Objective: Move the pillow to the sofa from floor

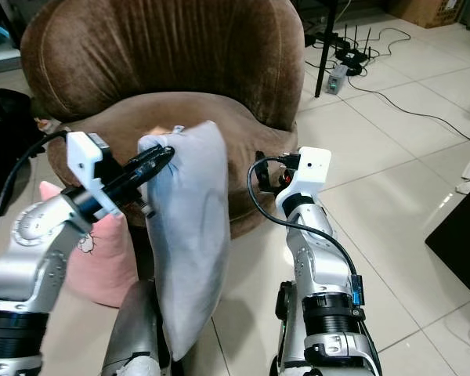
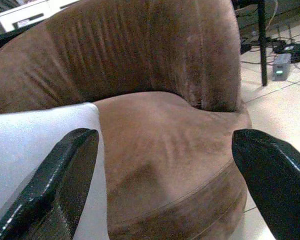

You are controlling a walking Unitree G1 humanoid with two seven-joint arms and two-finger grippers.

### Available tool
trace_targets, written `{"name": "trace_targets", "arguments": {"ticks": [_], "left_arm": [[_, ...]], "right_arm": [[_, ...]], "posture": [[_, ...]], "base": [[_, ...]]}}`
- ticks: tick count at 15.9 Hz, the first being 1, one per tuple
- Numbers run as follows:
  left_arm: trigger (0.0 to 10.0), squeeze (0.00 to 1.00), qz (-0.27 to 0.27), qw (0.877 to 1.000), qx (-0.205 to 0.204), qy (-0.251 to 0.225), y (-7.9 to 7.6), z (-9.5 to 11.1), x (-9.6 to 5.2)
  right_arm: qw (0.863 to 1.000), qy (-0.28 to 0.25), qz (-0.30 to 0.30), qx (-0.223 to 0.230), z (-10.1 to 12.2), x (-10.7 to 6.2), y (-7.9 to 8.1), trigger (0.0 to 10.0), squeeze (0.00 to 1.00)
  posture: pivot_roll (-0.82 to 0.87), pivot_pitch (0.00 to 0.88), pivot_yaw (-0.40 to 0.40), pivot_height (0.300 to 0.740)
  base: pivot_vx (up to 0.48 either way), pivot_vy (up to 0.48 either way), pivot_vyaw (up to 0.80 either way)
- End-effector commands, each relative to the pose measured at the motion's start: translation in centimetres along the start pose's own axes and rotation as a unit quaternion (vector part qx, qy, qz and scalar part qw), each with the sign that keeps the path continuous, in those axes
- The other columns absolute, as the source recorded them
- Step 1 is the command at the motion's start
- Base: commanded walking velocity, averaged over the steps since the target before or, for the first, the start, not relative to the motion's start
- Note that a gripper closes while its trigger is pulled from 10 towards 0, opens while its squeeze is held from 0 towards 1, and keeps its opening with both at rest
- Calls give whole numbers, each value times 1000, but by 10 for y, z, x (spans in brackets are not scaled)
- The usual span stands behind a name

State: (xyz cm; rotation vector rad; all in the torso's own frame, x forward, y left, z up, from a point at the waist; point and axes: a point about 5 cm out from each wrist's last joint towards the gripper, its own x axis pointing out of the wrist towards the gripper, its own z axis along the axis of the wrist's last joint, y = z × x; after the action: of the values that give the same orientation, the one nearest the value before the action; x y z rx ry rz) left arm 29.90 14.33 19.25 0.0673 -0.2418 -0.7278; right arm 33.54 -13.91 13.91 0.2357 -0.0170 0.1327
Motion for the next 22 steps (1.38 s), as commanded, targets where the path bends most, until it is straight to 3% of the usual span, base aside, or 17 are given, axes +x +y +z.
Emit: {"name": "trace_targets", "arguments": {"ticks": [1, 2, 3, 4, 6, 9, 12, 15, 20, 22], "left_arm": [[0, 0, 39, 998, 39, -37, 1, 19, 5], [5686, 0, 57, 997, 43, -39, 0, 20, 5], [10000, 0, 71, 996, 43, -37, -1, 20, 6], [10000, 0, 104, 994, 38, -20, -2, 19, 11], [10000, 0, 116, 992, 44, -2, -5, 17, 13], [10000, 0, 159, 985, 57, 16, -6, 14, 9], [10000, 0, 157, 982, 98, 22, -10, 13, 13], [10000, 0, 154, 984, 88, 6, -12, 20, 16], [10000, 0, 153, 983, 99, 12, -1, 19, 10], [10000, 0, 150, 983, 103, 11, 0, 20, 10]], "right_arm": [[1000, -20, 2, -13, 8, -2, 6, 10000, 0], [1000, -24, 2, -15, 11, -4, 7, 10000, 0], [999, -27, 2, -17, 12, -5, 9, 10000, 0], [999, -38, 7, -27, 18, -7, 12, 10000, 0], [998, -42, 17, -36, 23, -8, 16, 10000, 0], [998, -26, 23, -58, 18, -13, 14, 10000, 0], [998, -24, 25, -60, 19, -15, 14, 10000, 0], [998, -23, 23, -59, 20, -15, 16, 10000, 0], [998, -21, 13, -53, 19, -15, 13, 10000, 0], [998, -21, 11, -52, 19, -15, 13, 10000, 0]], "posture": [[64, 0, 80, 539], [64, 0, 80, 544], [59, 0, 85, 549], [51, 0, 89, 564], [45, 0, 89, 583], [36, 0, 85, 623], [33, 0, 85, 647], [35, 0, 89, 682], [31, 0, 97, 736], [29, 0, 100, 740]], "base": [[0, 0, 0], [0, 0, 0], [0, 0, 0], [0, 0, 0], [0, 0, 0], [0, 0, 0], [0, 0, 0], [0, 0, 0], [0, 0, 0], [0, 0, 0]]}}
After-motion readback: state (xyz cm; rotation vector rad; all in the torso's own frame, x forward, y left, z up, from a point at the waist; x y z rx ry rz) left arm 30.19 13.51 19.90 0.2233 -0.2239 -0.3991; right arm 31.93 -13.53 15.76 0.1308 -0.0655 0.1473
